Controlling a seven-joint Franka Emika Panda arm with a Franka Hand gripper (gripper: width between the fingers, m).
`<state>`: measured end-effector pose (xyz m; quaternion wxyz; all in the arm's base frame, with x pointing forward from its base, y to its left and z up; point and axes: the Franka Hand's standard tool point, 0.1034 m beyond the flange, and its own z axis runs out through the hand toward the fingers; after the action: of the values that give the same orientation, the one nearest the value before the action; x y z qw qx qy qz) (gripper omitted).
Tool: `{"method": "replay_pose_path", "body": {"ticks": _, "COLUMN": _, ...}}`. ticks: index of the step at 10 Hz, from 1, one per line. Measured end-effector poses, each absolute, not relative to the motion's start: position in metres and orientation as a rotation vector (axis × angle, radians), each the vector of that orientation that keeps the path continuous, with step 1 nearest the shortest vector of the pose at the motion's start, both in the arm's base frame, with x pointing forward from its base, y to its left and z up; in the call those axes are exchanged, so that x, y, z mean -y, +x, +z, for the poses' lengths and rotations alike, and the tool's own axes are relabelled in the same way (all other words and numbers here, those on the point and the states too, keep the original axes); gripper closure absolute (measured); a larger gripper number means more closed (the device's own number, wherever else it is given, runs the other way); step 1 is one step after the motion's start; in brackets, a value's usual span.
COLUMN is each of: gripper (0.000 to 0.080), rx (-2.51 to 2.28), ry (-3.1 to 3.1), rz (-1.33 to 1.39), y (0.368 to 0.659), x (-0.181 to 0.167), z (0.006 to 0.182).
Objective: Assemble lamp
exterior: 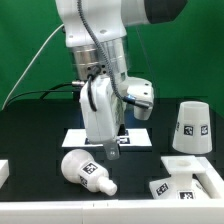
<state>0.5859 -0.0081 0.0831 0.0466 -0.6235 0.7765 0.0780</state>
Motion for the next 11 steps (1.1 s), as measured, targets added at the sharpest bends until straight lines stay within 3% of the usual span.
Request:
{"method": "replay_pose_path", "body": {"ticks": 4, "gripper": 0.0101, "rx": -2.552, "ry": -1.613, "rz": 0.300, "y": 0.586, "x": -0.001, "z": 0.081}}
{"method": "replay_pose_path", "body": {"ticks": 7, "gripper": 0.0101, "rx": -2.771, "ry": -1.287, "rz": 0.376, "y": 0.581, "x": 0.043, "z": 0.073}}
{"method": "replay_pose_path", "body": {"ticks": 11, "gripper": 0.0101, "rx": -2.898, "ry": -1.127, "rz": 0.449, "y": 0.565, "x": 0.045, "z": 0.051}}
